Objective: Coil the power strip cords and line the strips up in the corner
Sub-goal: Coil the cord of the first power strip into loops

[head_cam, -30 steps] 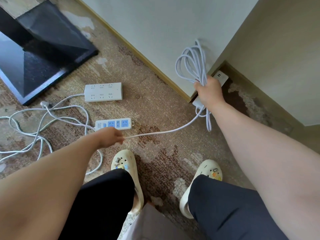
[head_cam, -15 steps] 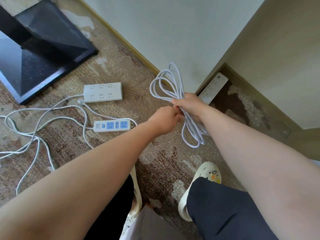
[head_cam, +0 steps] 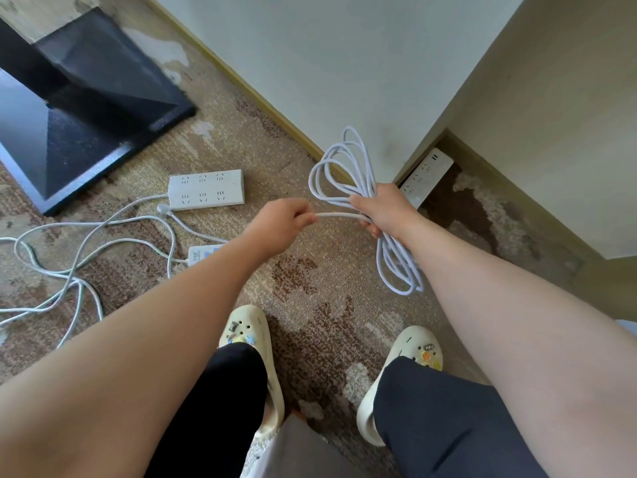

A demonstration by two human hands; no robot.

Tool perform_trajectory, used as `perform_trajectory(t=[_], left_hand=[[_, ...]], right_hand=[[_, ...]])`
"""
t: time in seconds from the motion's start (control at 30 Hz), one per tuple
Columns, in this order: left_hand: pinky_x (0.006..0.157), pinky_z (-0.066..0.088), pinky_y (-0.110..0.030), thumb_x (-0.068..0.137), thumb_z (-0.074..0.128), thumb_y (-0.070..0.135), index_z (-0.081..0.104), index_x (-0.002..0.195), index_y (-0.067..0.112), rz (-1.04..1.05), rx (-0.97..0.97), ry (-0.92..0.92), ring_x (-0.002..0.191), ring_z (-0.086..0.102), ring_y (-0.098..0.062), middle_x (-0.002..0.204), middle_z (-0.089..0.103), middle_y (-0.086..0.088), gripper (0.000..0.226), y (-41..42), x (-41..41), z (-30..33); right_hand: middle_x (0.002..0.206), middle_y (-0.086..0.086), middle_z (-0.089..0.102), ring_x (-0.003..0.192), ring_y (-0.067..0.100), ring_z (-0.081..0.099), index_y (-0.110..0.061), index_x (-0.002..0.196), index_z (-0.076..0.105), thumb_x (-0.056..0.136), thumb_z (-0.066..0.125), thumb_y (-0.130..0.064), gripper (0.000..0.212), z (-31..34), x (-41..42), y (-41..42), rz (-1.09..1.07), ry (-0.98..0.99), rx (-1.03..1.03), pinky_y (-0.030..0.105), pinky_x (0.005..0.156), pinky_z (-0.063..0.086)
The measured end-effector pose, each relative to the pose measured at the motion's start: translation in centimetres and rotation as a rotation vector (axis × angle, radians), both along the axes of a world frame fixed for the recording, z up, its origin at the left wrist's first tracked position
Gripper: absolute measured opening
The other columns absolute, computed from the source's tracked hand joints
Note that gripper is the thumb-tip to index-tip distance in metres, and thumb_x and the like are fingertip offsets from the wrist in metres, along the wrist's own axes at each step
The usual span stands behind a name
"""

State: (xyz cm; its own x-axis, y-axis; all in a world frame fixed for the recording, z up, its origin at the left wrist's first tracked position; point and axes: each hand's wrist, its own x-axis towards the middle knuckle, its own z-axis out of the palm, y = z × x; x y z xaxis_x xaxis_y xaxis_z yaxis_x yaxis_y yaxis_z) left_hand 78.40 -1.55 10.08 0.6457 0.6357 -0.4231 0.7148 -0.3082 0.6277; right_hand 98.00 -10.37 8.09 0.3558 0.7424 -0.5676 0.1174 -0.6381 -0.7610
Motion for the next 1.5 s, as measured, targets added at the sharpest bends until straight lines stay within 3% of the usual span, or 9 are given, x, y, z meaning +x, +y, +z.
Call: perform_trajectory(t=[0.3, 0.4, 0.6, 0.77, 0.9, 1.03, 1.13, 1.3, 1.5], left_hand=[[0.045, 0.035, -0.024, 0.099, 0.046, 0.032, 0.062, 0.08, 0.012, 0.325, 0.258, -0.007, 0.051, 0.047, -0.014, 0.065, 0.058, 0.0, 0.032, 2.9, -0.5, 0.8], [0.046, 0.034, -0.024, 0.098, 0.047, 0.031, 0.063, 0.079, 0.011, 0.286, 0.272, -0.067, 0.053, 0.048, -0.011, 0.066, 0.06, -0.001, 0.032, 2.7, 1.4, 1.6], [0.048, 0.036, -0.026, 0.101, 0.042, 0.032, 0.065, 0.098, 0.015, 0.12, 0.045, 0.127, 0.051, 0.042, -0.013, 0.069, 0.056, -0.001, 0.029, 2.2, -6.1, -1.5], [0.058, 0.034, -0.031, 0.1, 0.044, 0.03, 0.066, 0.088, 0.017, 0.204, 0.063, 0.19, 0.057, 0.048, -0.019, 0.065, 0.054, 0.003, 0.028, 3.1, -11.4, -2.2], [0.045, 0.032, -0.025, 0.096, 0.048, 0.031, 0.068, 0.09, 0.014, 0.396, -0.041, 0.02, 0.046, 0.035, -0.012, 0.064, 0.053, -0.001, 0.027, 3.4, -6.9, -0.3], [0.035, 0.032, -0.016, 0.097, 0.048, 0.032, 0.067, 0.092, 0.016, 0.243, -0.115, -0.179, 0.038, 0.034, -0.002, 0.064, 0.058, 0.004, 0.026, 0.6, 1.3, 2.2], [0.039, 0.037, -0.021, 0.101, 0.042, 0.026, 0.064, 0.096, 0.015, 0.158, -0.068, -0.064, 0.04, 0.042, -0.004, 0.072, 0.064, -0.002, 0.025, -2.4, 4.0, 1.7], [0.06, 0.045, -0.037, 0.097, 0.038, 0.004, 0.051, 0.091, 0.014, -0.067, 0.066, 0.09, 0.073, 0.059, -0.027, 0.082, 0.059, -0.004, 0.017, -4.2, 4.3, 0.2], [0.056, 0.042, -0.031, 0.097, 0.046, 0.006, 0.061, 0.098, 0.01, 0.186, 0.137, -0.007, 0.07, 0.059, -0.022, 0.087, 0.062, -0.004, 0.015, -4.0, 4.5, -0.5]], right_hand=[[0.061, 0.002, 0.063, 0.041, 0.013, 0.044, -0.014, 0.101, 0.065, 0.077, 0.073, -0.054, 0.048, 1.0, -1.1, 0.5, 0.168, 0.149, 0.044, 0.022, 0.039, 0.041], [0.058, 0.001, 0.059, 0.041, 0.013, 0.042, -0.017, 0.096, 0.064, 0.08, 0.077, -0.043, 0.033, 0.2, -1.5, 0.1, 0.256, 0.061, -0.065, 0.024, 0.041, 0.04], [0.054, -0.005, 0.053, 0.038, 0.009, 0.042, -0.009, 0.094, 0.066, 0.09, 0.069, -0.036, 0.027, 0.4, 1.4, -0.8, -0.001, 0.048, -0.005, 0.021, 0.038, 0.041], [0.051, -0.002, 0.046, 0.037, 0.011, 0.037, -0.008, 0.081, 0.062, 0.091, 0.069, -0.036, 0.03, 0.3, 2.3, -1.5, -0.231, 0.011, 0.05, 0.024, 0.04, 0.035], [0.055, 0.002, 0.048, 0.039, 0.012, 0.039, -0.006, 0.09, 0.062, 0.094, 0.064, -0.034, 0.028, 0.5, 1.4, -0.6, -0.256, -0.005, 0.052, 0.024, 0.039, 0.036], [0.064, 0.002, 0.055, 0.044, 0.012, 0.047, -0.008, 0.096, 0.061, 0.097, 0.059, -0.028, 0.021, 0.5, 0.4, -0.2, -0.273, 0.126, 0.034, 0.026, 0.045, 0.044], [0.072, 0.009, 0.058, 0.05, 0.016, 0.051, -0.005, 0.092, 0.061, 0.098, 0.058, -0.024, 0.019, 0.4, 0.0, -0.2, -0.233, 0.173, 0.019, 0.03, 0.054, 0.047], [0.062, 0.002, 0.061, 0.048, 0.013, 0.056, -0.008, 0.089, 0.068, 0.089, 0.068, -0.035, 0.028, 0.2, -0.7, 0.3, -0.135, 0.19, 0.0, 0.027, 0.05, 0.048], [0.065, 0.005, 0.062, 0.047, 0.015, 0.054, -0.005, 0.096, 0.071, 0.077, 0.079, -0.044, 0.044, -0.3, -0.4, 0.6, -0.157, 0.176, -0.057, 0.028, 0.05, 0.047]])
